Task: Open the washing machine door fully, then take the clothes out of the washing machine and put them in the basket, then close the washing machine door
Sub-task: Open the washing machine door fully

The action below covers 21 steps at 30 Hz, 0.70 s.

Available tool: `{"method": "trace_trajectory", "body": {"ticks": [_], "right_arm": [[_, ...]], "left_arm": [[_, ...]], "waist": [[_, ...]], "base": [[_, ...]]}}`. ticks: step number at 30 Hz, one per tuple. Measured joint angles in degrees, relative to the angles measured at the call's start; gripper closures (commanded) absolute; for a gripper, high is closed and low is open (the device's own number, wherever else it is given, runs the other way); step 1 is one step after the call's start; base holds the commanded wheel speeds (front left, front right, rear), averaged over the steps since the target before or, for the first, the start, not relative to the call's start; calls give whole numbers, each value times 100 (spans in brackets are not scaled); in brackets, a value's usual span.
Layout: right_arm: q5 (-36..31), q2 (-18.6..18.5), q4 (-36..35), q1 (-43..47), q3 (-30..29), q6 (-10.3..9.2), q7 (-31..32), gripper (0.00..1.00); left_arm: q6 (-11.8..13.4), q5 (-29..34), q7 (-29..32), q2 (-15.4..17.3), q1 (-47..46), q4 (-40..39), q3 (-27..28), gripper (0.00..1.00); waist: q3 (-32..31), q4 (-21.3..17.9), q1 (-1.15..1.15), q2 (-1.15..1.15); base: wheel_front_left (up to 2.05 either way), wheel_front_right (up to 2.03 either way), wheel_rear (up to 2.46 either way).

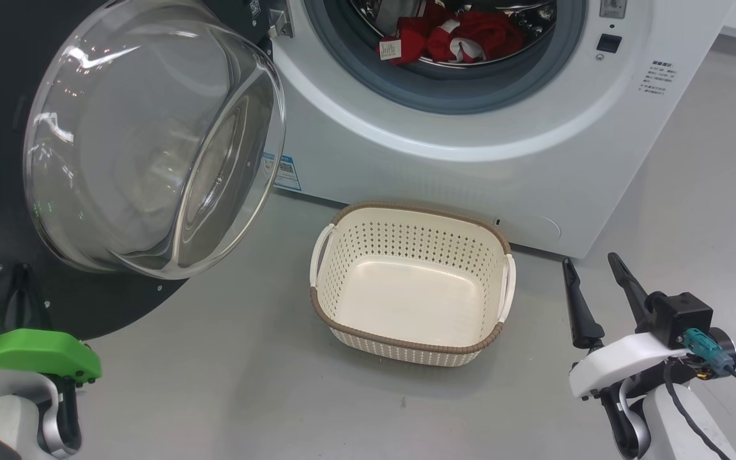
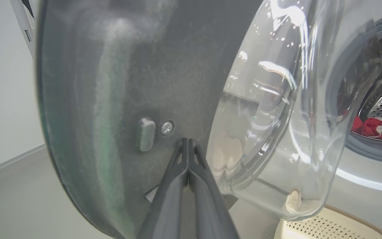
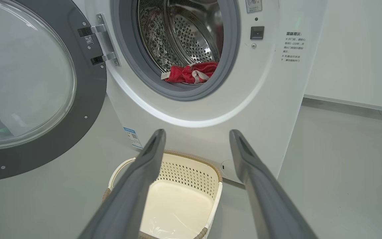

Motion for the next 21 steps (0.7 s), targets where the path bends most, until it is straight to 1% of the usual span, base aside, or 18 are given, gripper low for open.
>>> {"method": "trace_trajectory", "body": {"ticks": [6, 9, 14, 16, 17, 18, 19, 20, 21], "right_arm": [[0, 5, 44, 2, 10, 2, -1, 0], [0, 7, 44, 3, 20, 12, 0, 0], [1, 19, 43, 4, 78, 43, 0, 0], [1, 23, 43, 10, 74, 43, 0, 0], [2, 27, 38, 15, 55, 43, 0, 0], [2, 29, 36, 21, 44, 43, 0, 0], [2, 29, 36, 27, 42, 43, 0, 0], [2, 30, 41, 32, 55, 43, -1, 0], [8, 30, 44, 36, 83, 43, -1, 0]], "left_arm": [[8, 132, -1, -41, 31, -225, 14, 100], [8, 183, -1, -149, 98, -435, 36, 100], [8, 254, -2, -235, 486, -786, 54, 100], [3, 369, -2, -352, 670, -994, -35, 100], [-31, 403, -2, -390, 705, -1021, -142, 94], [-84, 405, -2, -425, 742, -1032, -246, 84], [-113, 417, -2, -468, 798, -1055, -318, 67], [-160, 447, -2, -503, 862, -1105, -363, 53], [-192, 446, -2, -522, 914, -1137, -402, 29]], "waist": [[-71, -17, 0, 0], [-109, -24, 0, 0], [-149, -84, 0, 0], [-173, -129, 0, 0], [-182, -140, 0, 0], [-189, -147, 0, 0], [-195, -153, 0, 0], [-203, -164, 0, 0], [-212, -180, 0, 0]], "base": [[0, 0, 0], [0, 0, 0], [0, 0, 0], [0, 0, 0], [0, 0, 0], [0, 0, 0], [0, 0, 0], [0, 0, 0], [0, 0, 0]]}}
